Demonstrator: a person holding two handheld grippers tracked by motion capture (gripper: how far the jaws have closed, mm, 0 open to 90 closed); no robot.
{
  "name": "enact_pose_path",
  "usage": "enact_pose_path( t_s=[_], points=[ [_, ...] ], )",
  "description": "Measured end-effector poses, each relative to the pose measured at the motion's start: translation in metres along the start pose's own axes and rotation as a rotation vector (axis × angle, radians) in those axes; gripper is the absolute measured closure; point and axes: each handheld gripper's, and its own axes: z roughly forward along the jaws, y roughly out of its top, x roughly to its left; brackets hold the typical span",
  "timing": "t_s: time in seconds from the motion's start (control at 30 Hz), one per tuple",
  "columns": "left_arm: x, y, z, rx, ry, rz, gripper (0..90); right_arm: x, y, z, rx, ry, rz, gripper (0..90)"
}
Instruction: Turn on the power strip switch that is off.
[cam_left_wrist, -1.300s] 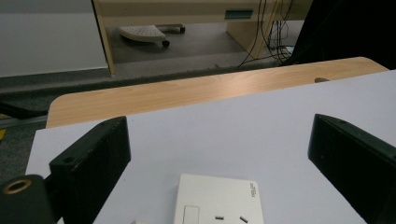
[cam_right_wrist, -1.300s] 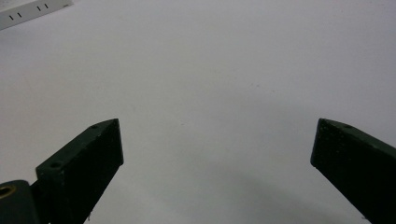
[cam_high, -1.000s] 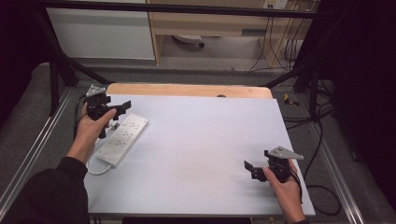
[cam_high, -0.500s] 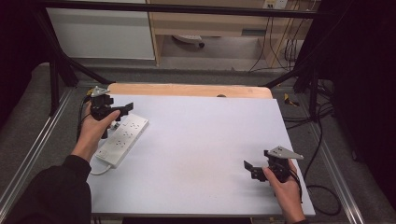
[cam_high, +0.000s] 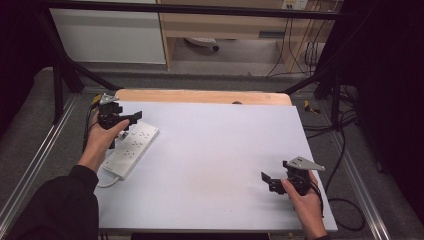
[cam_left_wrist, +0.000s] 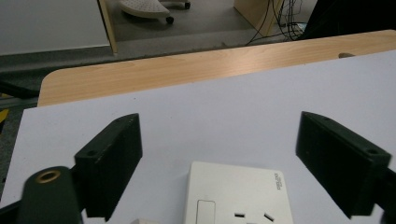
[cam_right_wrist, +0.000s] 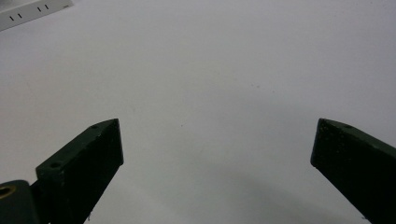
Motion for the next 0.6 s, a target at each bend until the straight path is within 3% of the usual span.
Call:
enact_pose_path(
  t_s=[0.33, 0.6],
  points=[
    [-0.0026, -0.0007, 0.0014, 0.015, -0.019, 0.002, 28.8, -0.0007, -0.0003, 0.0002, -0.001, -0.002, 0.009, 2.8],
    [-0.0012, -0.0024, 0.0062, 0.019, -0.002, 0.005, 35.2, 0.0000, -0.0001, 0.0004, 0.000, 0.001, 0.011, 2.8]
  ],
)
